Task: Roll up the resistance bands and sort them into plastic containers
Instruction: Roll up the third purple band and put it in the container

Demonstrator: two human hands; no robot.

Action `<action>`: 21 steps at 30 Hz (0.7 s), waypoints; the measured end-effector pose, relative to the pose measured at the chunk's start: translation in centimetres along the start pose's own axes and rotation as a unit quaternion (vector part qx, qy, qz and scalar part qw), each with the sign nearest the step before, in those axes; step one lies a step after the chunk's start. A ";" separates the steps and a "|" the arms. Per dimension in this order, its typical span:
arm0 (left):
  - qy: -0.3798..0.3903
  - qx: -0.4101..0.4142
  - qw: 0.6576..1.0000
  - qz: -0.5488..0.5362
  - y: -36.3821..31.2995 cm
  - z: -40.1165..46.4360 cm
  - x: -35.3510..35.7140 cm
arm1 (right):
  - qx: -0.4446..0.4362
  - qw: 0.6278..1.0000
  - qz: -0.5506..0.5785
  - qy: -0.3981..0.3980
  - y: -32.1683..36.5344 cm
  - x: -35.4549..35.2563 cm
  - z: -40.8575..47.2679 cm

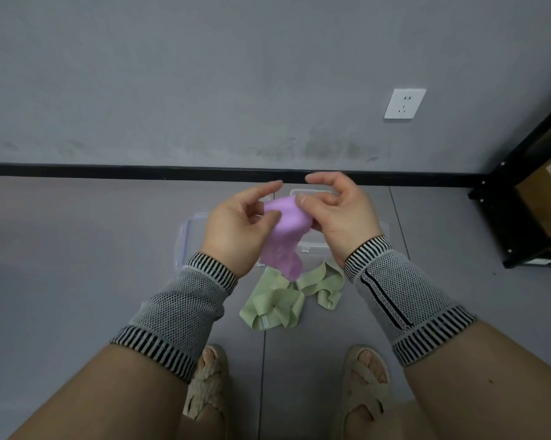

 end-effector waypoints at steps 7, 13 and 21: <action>0.037 0.009 0.999 -0.018 -0.6 0.0 0.0 | -0.006 1.000 0.013 -0.022 0.2 -0.2 0.2; 0.003 -0.027 0.998 -0.053 -0.1 0.3 -0.8 | 0.006 0.999 -0.024 0.034 0.1 0.6 -0.3; -0.013 -0.044 0.996 -0.070 0.3 0.5 -1.2 | 0.025 0.999 -0.006 0.044 0.0 0.6 -0.2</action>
Point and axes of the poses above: each hand's wrist, its own z-axis towards the middle knuckle, its own x-axis out of the palm, y = z × x, the point moved 4 cm from there along z, towards the middle knuckle, and after that the axes turned 2 degrees about y, right-handed, at the moved point
